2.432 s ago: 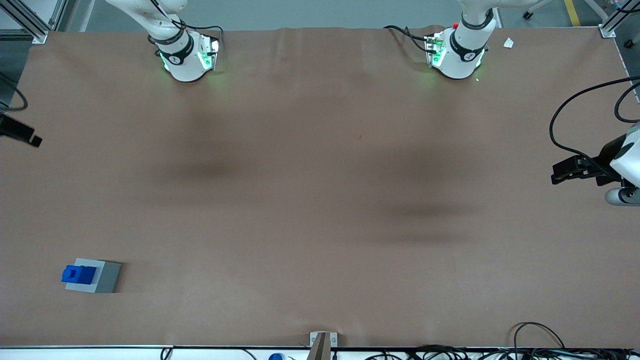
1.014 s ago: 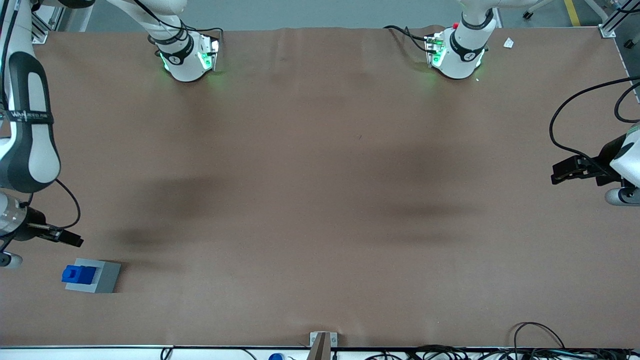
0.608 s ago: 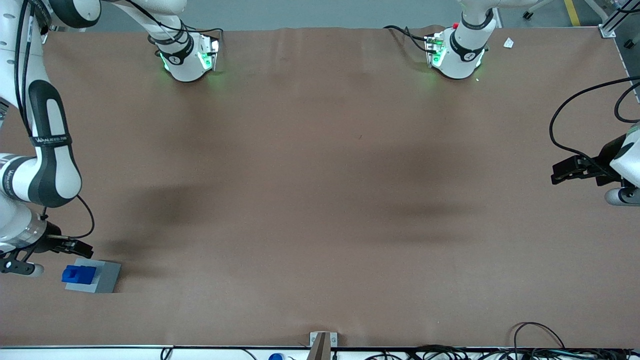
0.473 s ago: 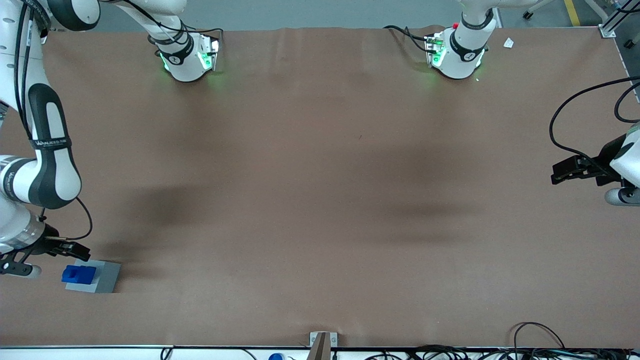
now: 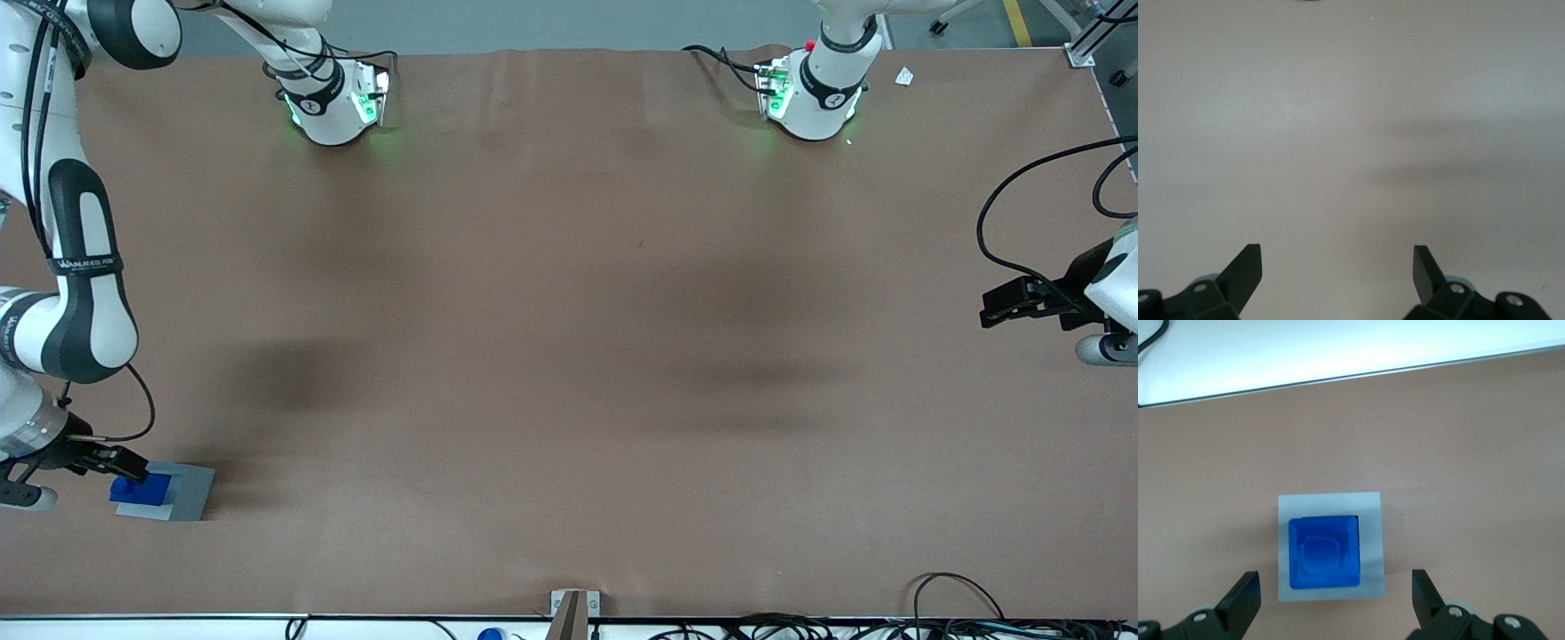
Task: Insert blue part into gray base with right arm
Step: 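Close the right gripper on the blue part's sides, then lift the blue part up out of the gray base with the right gripper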
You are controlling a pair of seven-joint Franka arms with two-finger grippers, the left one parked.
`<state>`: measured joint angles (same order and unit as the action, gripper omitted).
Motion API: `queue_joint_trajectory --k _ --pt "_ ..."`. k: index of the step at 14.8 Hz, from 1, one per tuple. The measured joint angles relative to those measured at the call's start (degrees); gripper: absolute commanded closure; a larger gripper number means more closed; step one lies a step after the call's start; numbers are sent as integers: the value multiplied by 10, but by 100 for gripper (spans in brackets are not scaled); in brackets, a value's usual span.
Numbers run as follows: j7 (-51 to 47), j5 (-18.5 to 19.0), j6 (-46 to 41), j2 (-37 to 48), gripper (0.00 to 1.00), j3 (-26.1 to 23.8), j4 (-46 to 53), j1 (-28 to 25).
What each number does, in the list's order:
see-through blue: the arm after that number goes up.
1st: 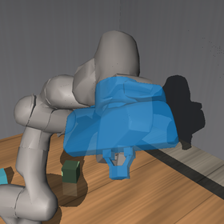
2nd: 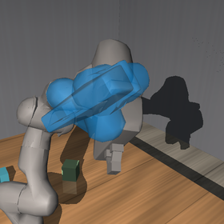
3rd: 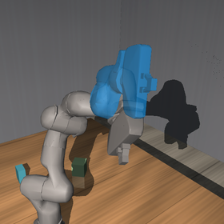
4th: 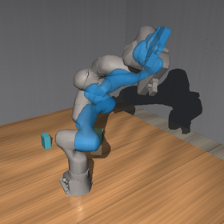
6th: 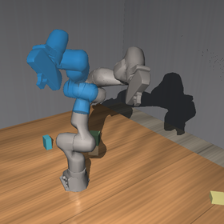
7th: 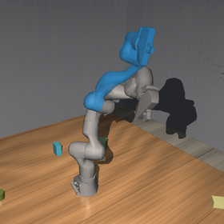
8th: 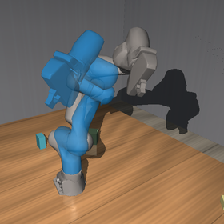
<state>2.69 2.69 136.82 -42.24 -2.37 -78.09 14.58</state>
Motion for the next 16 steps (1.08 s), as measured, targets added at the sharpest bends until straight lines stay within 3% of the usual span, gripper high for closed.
queue_joint_trajectory --k 3,5,13,15,16 --pt "0 0 36 -23 0 -2 6 -1" --pt "0 0 46 -38 5 -3 14 -1" --pt "0 0 45 -47 46 -3 29 -1" --pt "0 0 43 -47 59 -4 29 -1" --pt "0 0 43 -47 71 -4 29 -1"
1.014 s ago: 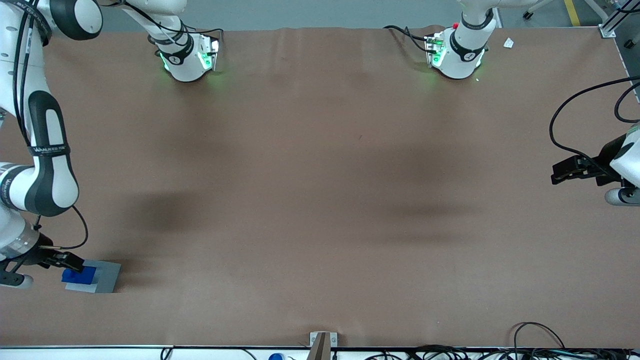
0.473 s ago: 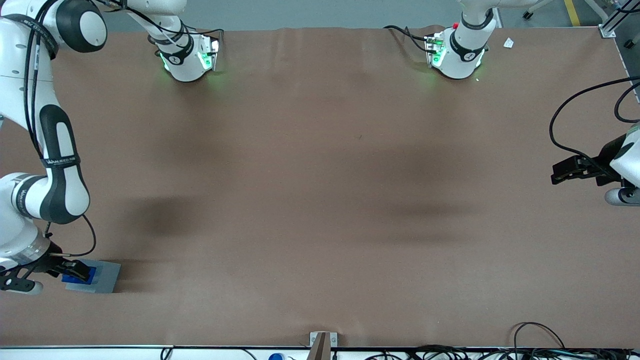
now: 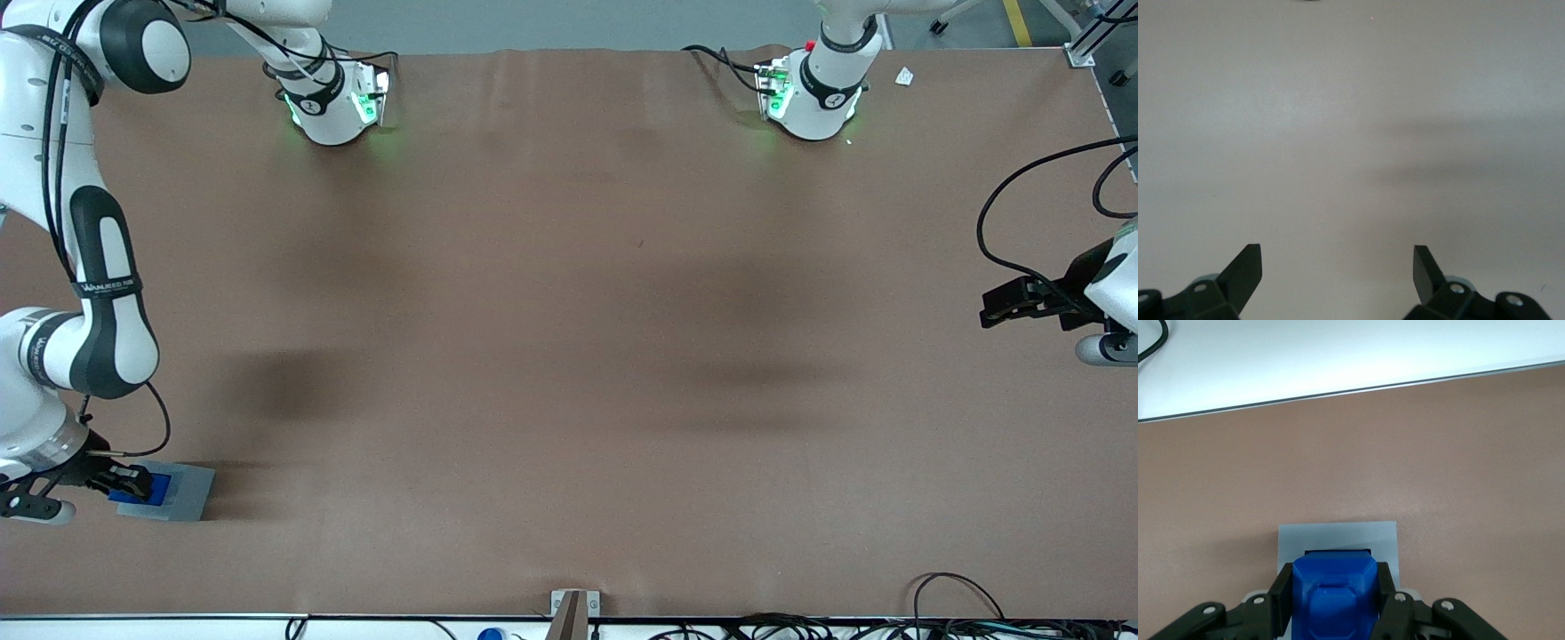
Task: Insert blue part into gray base with right arm
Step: 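Lift the blue part up out of the gray base with the right gripper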
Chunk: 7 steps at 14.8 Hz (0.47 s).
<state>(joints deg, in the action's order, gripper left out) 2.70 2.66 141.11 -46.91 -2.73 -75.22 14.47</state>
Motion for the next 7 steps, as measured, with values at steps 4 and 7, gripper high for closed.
queue_joint_trajectory --k 4,7 --pt "0 0 -4 0 88 -1 2 -2" --pt "0 0 -12 0 89 -1 6 -2"
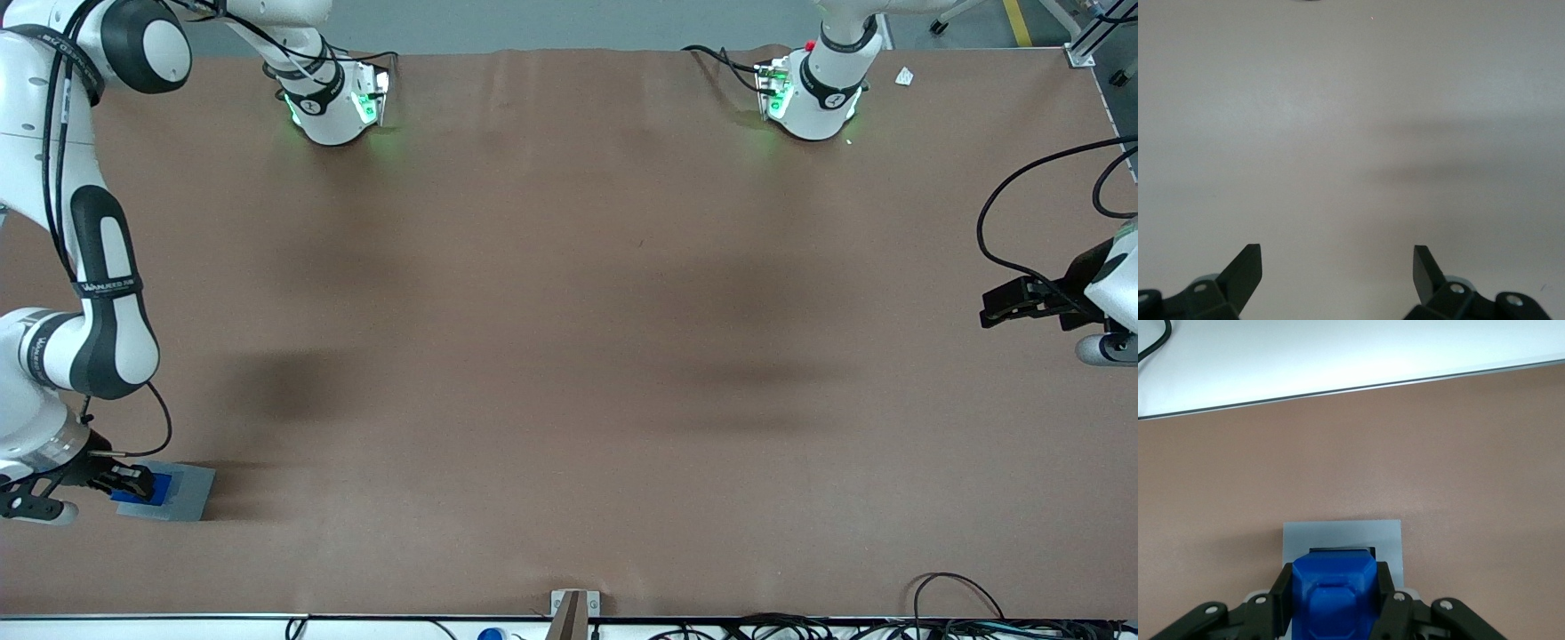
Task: Insert blue part into gray base with right arm
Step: 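Lift the blue part up out of the gray base with the right gripper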
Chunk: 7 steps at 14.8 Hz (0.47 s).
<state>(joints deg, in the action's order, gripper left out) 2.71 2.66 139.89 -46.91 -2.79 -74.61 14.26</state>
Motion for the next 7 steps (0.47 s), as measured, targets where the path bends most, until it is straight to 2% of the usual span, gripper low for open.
queue_joint_trajectory --k 7 --pt "2 0 -55 7 89 -1 49 -1"
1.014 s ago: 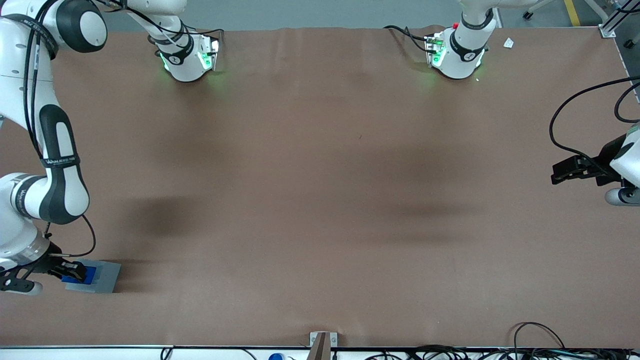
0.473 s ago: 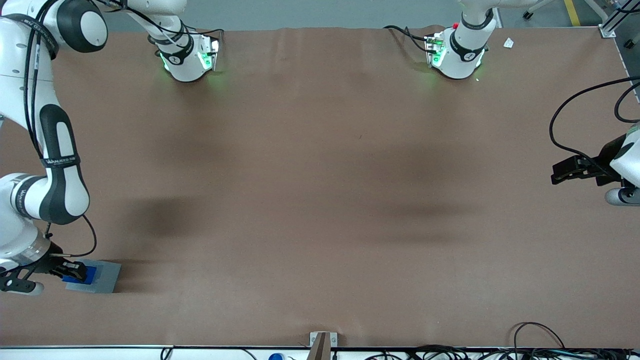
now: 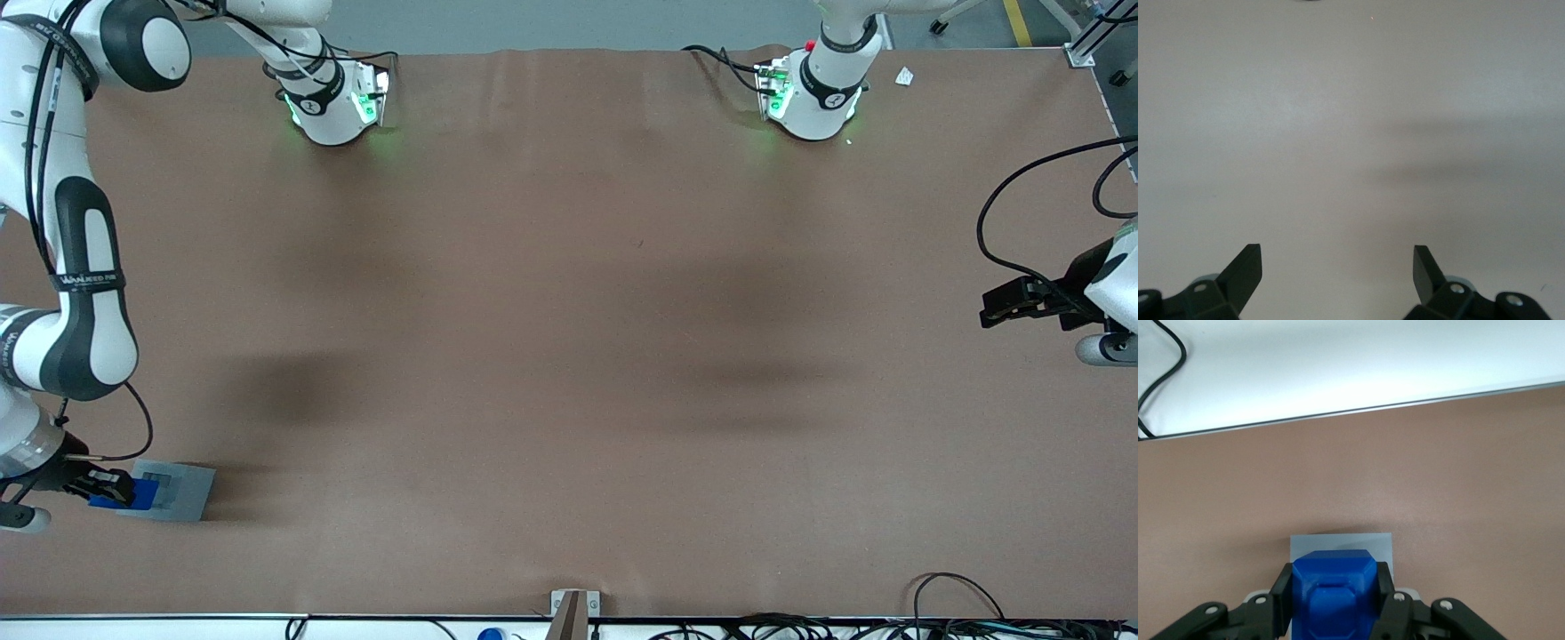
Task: Insert blue part into gray base with right arm
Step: 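Lift the blue part up out of the gray base with the right gripper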
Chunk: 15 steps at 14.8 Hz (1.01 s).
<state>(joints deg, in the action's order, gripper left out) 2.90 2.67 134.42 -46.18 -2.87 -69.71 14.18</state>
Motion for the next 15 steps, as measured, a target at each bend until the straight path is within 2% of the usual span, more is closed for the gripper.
queue_joint_trajectory --k 5,8,13,15 --pt "0 0 -71 8 89 -9 41 -11" --pt "-4 -1 -74 5 94 -19 41 -22" --pt "-56 -2 -73 -8 96 -22 40 -81" --pt "-61 -2 -74 -21 97 -21 39 -87"
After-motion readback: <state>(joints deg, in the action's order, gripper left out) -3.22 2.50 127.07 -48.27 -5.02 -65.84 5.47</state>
